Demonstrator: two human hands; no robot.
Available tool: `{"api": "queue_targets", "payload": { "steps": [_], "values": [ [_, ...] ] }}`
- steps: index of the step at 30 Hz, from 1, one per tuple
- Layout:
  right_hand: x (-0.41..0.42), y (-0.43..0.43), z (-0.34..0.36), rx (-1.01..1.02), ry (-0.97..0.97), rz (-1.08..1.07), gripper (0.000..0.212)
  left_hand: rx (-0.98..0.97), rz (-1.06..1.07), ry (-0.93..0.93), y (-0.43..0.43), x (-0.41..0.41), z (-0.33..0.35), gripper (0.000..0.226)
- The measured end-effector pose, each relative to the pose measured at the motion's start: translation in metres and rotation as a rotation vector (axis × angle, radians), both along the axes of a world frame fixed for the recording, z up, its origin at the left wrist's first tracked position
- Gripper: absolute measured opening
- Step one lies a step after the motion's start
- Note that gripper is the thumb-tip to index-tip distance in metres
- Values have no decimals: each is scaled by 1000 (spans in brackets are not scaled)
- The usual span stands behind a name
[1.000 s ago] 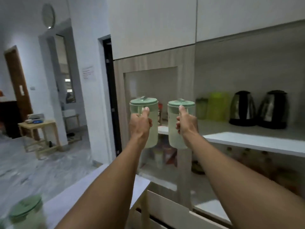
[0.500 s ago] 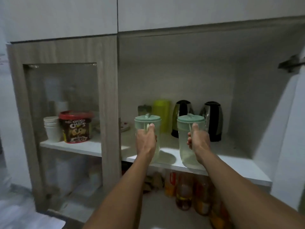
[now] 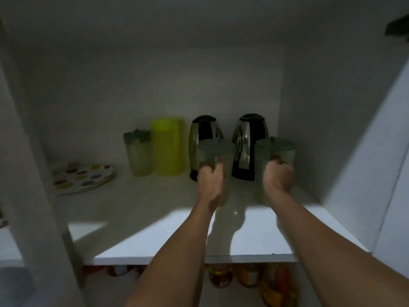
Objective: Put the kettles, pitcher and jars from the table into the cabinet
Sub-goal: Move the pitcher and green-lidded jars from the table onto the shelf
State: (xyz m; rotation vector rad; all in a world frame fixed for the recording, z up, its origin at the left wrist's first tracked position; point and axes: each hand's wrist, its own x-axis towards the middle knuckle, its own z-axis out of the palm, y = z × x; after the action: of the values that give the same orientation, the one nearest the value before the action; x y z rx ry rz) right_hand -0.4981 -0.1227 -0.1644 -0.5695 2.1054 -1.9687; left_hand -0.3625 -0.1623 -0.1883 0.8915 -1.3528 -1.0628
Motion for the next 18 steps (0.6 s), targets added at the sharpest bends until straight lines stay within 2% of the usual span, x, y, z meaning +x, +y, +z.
{"api": "queue_targets", "payload": {
  "steps": [2,4,6,7,9,11,13,18],
  "values": [
    [-19,-6,0,-15,-10,-18,42,47,-14,-19,-12,-29,2,45],
    [-34,-16,1,-21,-23,29,48,109,-18,22,-26,-51,5,69],
    [-47,-26,1,-6,-9,17,57,110,-51,53,-46,-70,4,90],
    [-52,-32,0,-13,-2,23,60,94,-65,69,-57,-77,2,92],
    [-70,-51,-8,-47,16,27,61,82,-114,90,-79,-91,-4,78],
    [-98,-75,-22,-60,13,29,57,83,-154,93,-92,-100,-5,50],
    [-114,-88,-29,-39,10,43,58,77,-171,108,-103,-110,-7,42],
    [-97,-83,-14,-32,29,29,50,34,-204,109,-123,-135,-16,72]
  ]
}}
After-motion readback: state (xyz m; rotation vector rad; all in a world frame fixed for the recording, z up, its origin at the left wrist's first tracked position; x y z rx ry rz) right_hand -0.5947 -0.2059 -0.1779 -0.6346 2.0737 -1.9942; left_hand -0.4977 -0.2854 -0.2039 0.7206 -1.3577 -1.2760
